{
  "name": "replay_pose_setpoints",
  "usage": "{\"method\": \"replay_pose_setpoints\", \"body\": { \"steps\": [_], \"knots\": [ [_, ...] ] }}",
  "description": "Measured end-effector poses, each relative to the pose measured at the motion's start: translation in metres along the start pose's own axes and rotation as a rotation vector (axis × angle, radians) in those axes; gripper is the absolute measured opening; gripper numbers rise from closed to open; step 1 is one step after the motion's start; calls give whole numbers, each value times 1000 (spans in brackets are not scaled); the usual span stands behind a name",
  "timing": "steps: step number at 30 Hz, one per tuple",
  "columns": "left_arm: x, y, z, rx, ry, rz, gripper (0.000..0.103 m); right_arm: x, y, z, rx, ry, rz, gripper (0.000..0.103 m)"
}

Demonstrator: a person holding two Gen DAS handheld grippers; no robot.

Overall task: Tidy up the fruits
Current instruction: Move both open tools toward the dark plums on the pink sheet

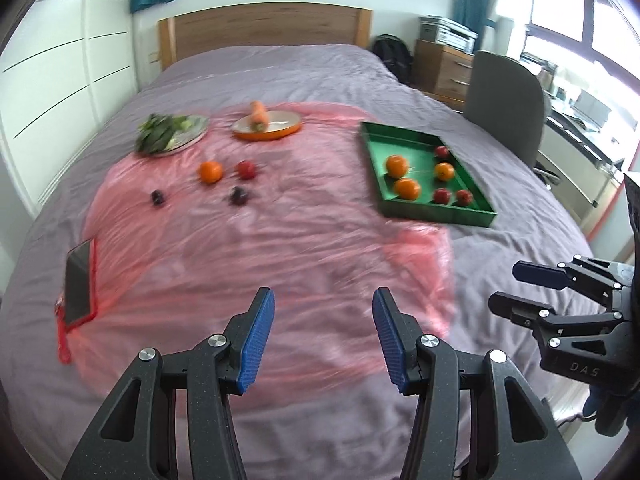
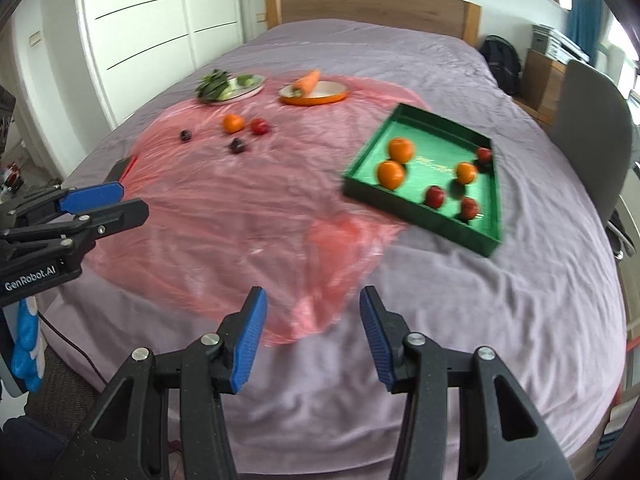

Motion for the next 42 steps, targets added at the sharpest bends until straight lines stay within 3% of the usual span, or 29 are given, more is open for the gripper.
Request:
{"method": "replay_pose_setpoints", "body": {
  "steps": [5, 7, 9, 16, 22, 35, 40, 42],
  "knots": [
    [-39, -17, -4, -19, 81, 25, 46, -32, 5, -22, -21, 61, 26, 85],
    [-57, -20, -8, -31, 113, 52, 52, -45, 8, -30, -28, 80, 41, 85],
    [-71, -22, -10, -35, 129, 71, 52, -57, 12, -39, -36, 94, 56, 85],
    [-119, -14, -24, -50, 180, 141, 53, -90, 38, -69, -21, 165, 61, 85],
    [-160, 8, -46, -66, 203, 211, 53, -107, 80, -97, 23, 190, 69, 85],
    [-223, 62, -162, -107, 165, 336, 53, -109, 155, -198, 22, 270, 15, 84],
    [-240, 76, -214, -124, 148, 366, 53, -96, 179, -240, 19, 282, -25, 78],
    [-241, 82, -227, -126, 154, 355, 53, -90, 187, -252, 18, 281, -33, 71]
  ]
}}
Point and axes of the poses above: each gripper's, at about its wrist camera, not at the fingertips, and z roughly against the way its jaws point, x to its right, y to its top, the point moved 9 cm from there along -z, roughly the way its jaws point, and after that the axes turned 9 degrees about y, right-handed, at the moved point
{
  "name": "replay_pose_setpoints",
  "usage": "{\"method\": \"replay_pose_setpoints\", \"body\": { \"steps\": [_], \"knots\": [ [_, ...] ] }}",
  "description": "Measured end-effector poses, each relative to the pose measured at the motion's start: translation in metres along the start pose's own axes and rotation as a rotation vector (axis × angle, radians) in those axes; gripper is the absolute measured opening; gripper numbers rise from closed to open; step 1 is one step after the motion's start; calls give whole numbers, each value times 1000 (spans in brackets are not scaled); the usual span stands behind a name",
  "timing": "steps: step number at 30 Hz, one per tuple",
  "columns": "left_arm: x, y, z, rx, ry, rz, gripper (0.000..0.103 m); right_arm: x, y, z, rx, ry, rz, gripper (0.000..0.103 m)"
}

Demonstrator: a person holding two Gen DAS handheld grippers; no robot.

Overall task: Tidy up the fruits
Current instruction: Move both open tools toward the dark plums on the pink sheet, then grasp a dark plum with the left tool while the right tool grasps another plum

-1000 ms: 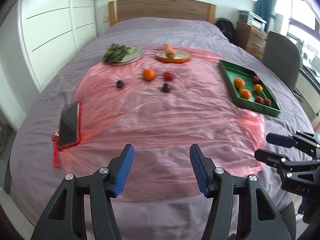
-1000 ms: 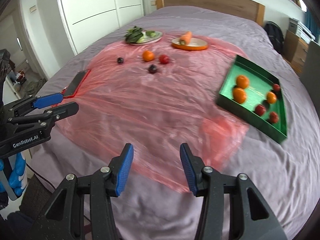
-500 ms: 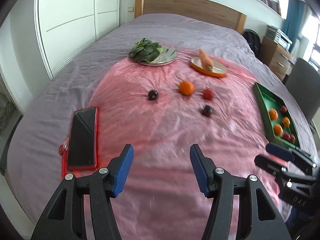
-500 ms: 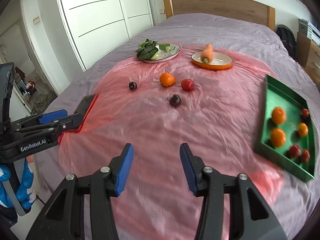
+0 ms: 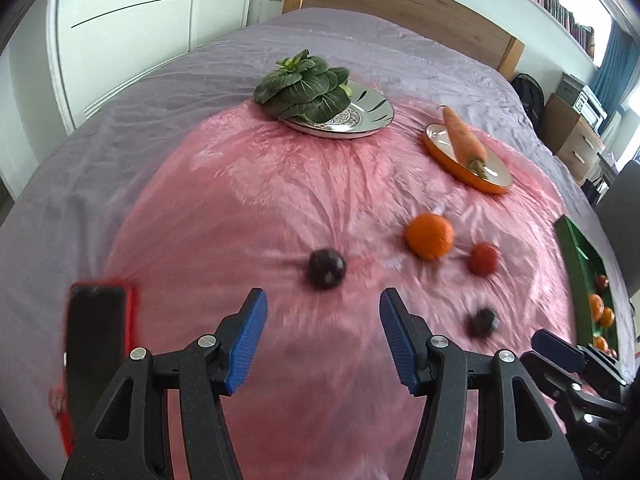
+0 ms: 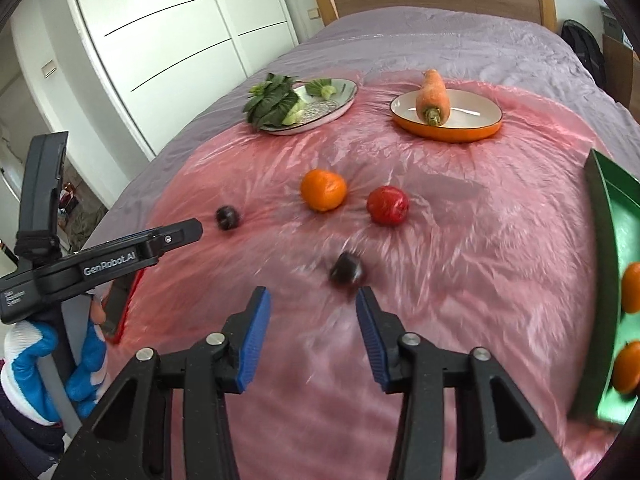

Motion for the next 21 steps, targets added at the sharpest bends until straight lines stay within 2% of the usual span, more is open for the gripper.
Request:
{"method": "replay_pose_setpoints", "body": {
  "steps": [8, 16, 21],
  "knots": [
    [4, 13, -32, -1, 27, -24, 50, 16, 15, -24, -6, -7, 6, 59],
    [7, 11, -40, -2, 25, -38, 36, 21, 21, -35, -6, -22, 14, 53],
    [5, 5, -45, -9, 22, -38, 32, 23, 13, -43, -27, -25, 9, 51]
  ]
}}
Point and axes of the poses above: each gripper's, at about its wrist camera, not at the fingertips, and z roughly against the way its jaws point, x to its right, y to its top, the point moved 9 cm from there along -z, roughly the way its jaws point, and after that the axes turned 9 degrees about y, right-handed, at the moved point
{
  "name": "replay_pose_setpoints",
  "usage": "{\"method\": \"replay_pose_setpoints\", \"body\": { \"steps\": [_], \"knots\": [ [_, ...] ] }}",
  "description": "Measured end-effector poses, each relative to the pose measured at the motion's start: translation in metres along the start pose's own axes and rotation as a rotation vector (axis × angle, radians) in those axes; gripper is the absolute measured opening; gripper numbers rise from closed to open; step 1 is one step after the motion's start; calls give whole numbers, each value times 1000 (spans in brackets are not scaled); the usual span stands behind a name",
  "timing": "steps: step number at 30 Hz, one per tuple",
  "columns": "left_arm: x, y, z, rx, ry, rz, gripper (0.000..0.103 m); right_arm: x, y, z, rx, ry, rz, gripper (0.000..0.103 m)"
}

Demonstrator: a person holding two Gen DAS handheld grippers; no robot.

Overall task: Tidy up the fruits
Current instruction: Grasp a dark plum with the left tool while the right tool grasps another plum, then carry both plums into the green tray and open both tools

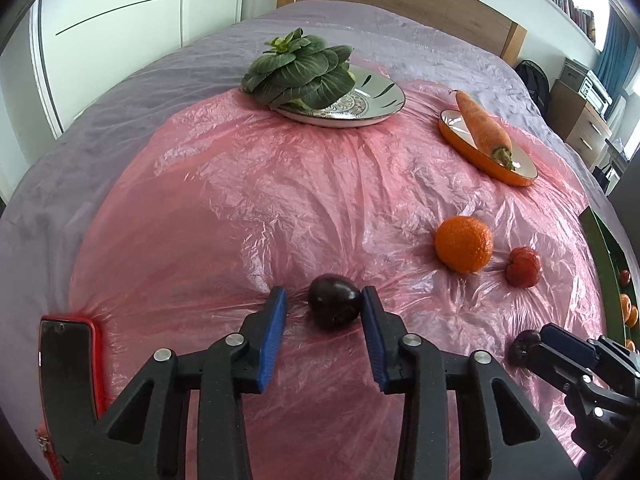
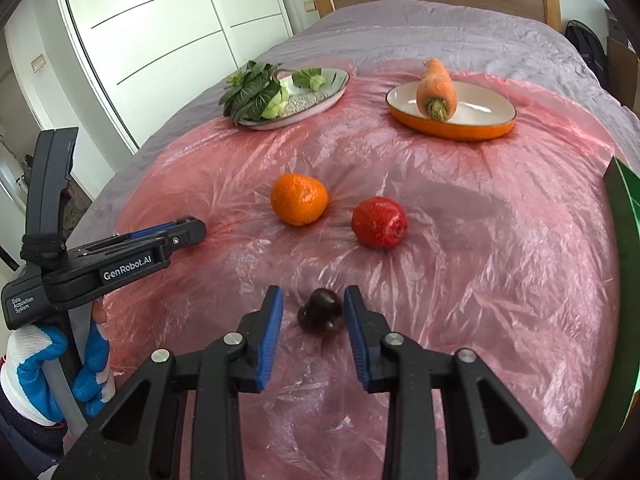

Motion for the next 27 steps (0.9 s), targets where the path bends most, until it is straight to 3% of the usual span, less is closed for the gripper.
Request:
{"method": "replay_pose_setpoints", "body": {
  "steps": [12, 17, 27],
  "knots": [
    [7, -9, -9, 15, 36, -49, 28, 16, -21, -20, -44, -68, 37, 50],
    [9, -6, -8, 19, 31, -52, 21, 19, -19, -18, -34, -51, 24, 42],
    [6, -1, 10, 40, -3, -33, 21, 18, -15, -2, 9, 13, -16, 40]
  ]
}}
Point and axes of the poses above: each gripper's, at about its wrist camera, not at the fingertips, and z roughly against the way its jaws point, x to its right, y to its top, the point moved 9 cm from there along -z, roughly the way its jaws point, and after that the axes turned 9 degrees about y, right-handed, at the moved point
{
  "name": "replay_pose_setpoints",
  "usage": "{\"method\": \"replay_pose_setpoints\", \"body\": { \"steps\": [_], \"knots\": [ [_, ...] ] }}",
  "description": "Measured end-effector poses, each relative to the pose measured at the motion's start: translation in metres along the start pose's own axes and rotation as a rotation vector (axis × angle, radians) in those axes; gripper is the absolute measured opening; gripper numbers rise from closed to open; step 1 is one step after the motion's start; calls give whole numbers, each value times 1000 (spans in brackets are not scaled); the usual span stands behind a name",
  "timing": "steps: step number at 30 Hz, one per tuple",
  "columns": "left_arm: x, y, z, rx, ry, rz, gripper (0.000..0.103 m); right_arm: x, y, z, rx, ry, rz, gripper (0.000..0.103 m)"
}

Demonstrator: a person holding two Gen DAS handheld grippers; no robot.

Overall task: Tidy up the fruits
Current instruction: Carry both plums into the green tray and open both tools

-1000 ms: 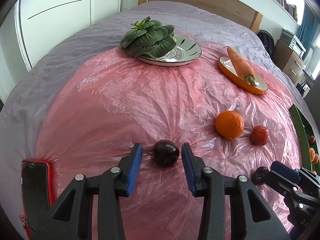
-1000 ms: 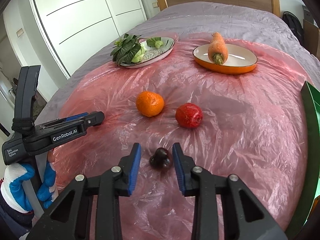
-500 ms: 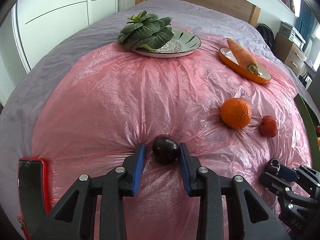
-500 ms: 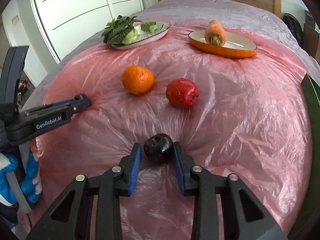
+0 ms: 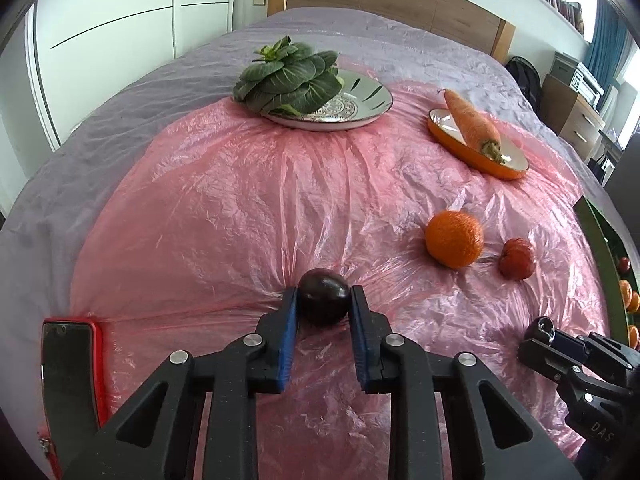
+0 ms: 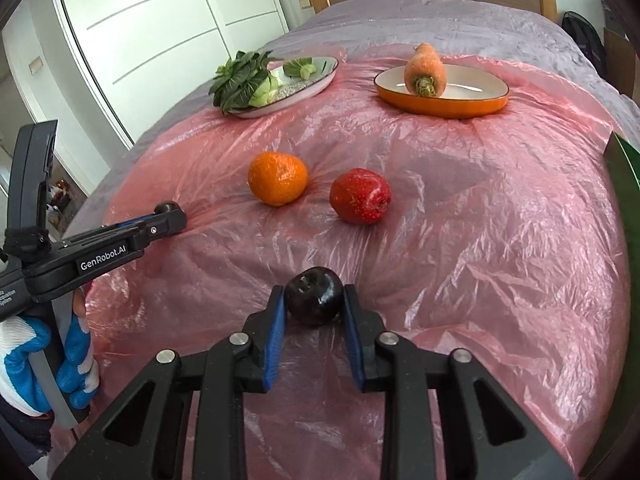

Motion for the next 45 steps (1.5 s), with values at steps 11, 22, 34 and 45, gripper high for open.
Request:
{"method": "replay_pose_setpoints", "body": {
  "steps": [11, 22, 34, 45],
  "knots": [
    [-1, 1, 35, 22, -3, 9, 21, -16, -2, 33, 35, 33, 7, 40],
    [-4, -12, 93, 39, -16, 23, 21, -43, -25, 85, 39, 54, 39, 40],
    [47, -51, 159, 46, -89, -16, 21, -43, -85, 163, 32, 18, 39, 40],
    [128, -97, 196, 4, -186, -128, 21, 8, -148, 227, 45, -72, -57, 40]
  ]
}}
Point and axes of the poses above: each gripper's, at about its wrist camera, not at the fingertips, and z roughly against the way its jaws point, x to its right, y to its top, the point moved 9 cm from there along -z, roughly the way its jaws point, and after that the axes turned 9 degrees about y, right-handed, at the moved point
